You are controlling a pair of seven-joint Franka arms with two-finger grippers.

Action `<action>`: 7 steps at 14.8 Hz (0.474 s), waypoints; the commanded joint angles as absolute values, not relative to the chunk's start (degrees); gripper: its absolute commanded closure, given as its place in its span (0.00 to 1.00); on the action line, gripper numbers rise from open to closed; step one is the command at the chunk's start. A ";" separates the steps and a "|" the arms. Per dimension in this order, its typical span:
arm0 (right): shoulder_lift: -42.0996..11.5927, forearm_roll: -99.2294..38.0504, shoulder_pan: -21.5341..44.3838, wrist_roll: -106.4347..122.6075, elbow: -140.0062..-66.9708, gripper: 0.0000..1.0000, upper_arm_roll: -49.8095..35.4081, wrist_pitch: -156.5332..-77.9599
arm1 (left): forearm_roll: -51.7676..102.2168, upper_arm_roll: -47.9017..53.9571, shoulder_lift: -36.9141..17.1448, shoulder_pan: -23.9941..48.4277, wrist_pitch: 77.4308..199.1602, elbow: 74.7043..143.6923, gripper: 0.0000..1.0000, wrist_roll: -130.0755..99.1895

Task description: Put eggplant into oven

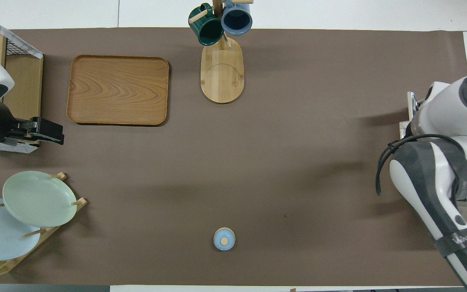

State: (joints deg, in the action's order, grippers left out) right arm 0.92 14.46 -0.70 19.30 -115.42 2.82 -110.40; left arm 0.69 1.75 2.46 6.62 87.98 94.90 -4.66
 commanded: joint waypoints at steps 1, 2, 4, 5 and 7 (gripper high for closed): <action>-0.80 15.74 -4.04 22.85 -113.92 1.00 3.60 -110.06 | -0.70 1.58 3.08 6.86 88.07 95.10 0.00 -4.57; -0.53 13.30 -4.04 23.20 -110.43 1.00 3.60 -104.73 | -0.70 1.58 3.08 6.86 87.98 95.10 0.00 -4.48; -1.05 7.05 -3.87 22.77 -101.38 1.00 3.60 -93.22 | -0.70 1.58 3.08 6.86 87.98 95.10 0.00 -4.57; -0.88 6.60 -3.61 22.59 -99.60 0.90 3.34 -91.60 | -0.70 1.58 2.99 6.86 88.07 95.10 0.00 -4.57; -0.61 6.68 -2.64 21.28 -97.83 0.70 2.38 -91.06 | -0.70 1.58 2.99 6.86 87.98 95.10 0.00 -4.57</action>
State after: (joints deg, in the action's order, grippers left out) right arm 0.75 7.75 -3.14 21.91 -101.70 3.43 -93.30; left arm 0.69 1.75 2.46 6.62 87.98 94.90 -4.66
